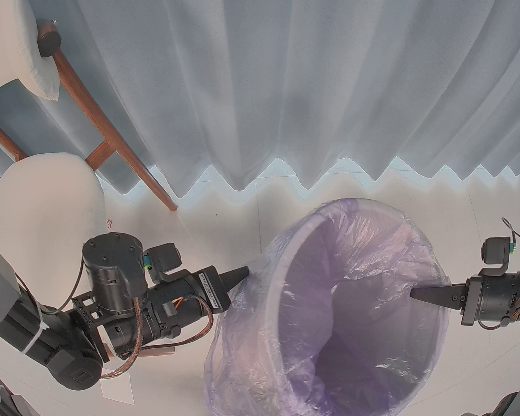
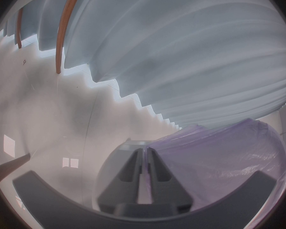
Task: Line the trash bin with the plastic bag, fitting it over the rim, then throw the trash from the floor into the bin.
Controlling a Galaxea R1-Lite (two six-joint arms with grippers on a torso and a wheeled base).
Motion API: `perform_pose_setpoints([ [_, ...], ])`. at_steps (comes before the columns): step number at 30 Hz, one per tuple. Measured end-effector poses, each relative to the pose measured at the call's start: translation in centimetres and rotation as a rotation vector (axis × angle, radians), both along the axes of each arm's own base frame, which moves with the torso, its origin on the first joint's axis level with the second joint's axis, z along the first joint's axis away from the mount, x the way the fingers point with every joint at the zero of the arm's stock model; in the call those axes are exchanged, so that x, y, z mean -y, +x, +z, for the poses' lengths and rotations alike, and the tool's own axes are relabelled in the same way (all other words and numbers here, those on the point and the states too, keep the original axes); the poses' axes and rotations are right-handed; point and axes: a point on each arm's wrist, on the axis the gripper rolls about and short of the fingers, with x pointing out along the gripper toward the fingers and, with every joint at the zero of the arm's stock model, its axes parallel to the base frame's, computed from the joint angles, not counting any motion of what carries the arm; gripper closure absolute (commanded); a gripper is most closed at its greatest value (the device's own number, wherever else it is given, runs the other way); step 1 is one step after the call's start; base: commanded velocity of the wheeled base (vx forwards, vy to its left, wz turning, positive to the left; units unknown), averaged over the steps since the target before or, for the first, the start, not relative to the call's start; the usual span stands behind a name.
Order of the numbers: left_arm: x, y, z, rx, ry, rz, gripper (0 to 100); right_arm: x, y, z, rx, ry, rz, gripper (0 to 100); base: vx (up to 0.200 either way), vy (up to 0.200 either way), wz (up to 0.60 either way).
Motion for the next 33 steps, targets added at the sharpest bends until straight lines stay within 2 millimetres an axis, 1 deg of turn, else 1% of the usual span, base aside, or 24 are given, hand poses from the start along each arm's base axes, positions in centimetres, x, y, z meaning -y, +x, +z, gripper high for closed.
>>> perform_pose_setpoints([
  [4,0.1,-0.1,0.4,0.019,-0.013,0.001,0,0.1,0.0,-0.1,0.001,-0.006,-0.013,100,0.000,0.000,0.00],
  [8,-0.4,-0.2,1.3,0.049,-0.031,0.045,0,0.4,0.1,-0.4,-0.002,-0.048,-0.106,100,0.000,0.000,0.00],
  [16,-3.6,0.6,3.8,0.127,-0.079,0.177,0,1.1,0.6,-1.6,-0.029,-0.151,-0.286,100,0.000,0.000,0.00],
  [19,-4.2,0.6,4.7,0.146,-0.079,0.195,0,1.2,1.1,-1.8,-0.035,-0.191,-0.354,100,0.000,0.000,0.00],
  [21,-4.2,0.3,4.9,0.138,-0.066,0.191,0,1.2,1.5,-1.8,-0.033,-0.201,-0.375,100,0.000,0.000,0.00],
  [24,-3.4,-0.6,5.0,0.115,-0.046,0.147,0,1.1,2.3,-1.6,-0.026,-0.216,-0.400,100,0.000,0.000,0.00],
  [28,-1.2,-2.6,4.6,0.076,-0.013,0.037,0,0.8,3.4,-1.2,0.009,-0.261,-0.456,100,0.000,0.000,0.00],
  [33,1.4,-4.5,2.7,-0.009,0.073,-0.086,0,0.4,4.7,-0.8,0.092,-0.353,-0.477,100,0.000,0.000,0.00],
])
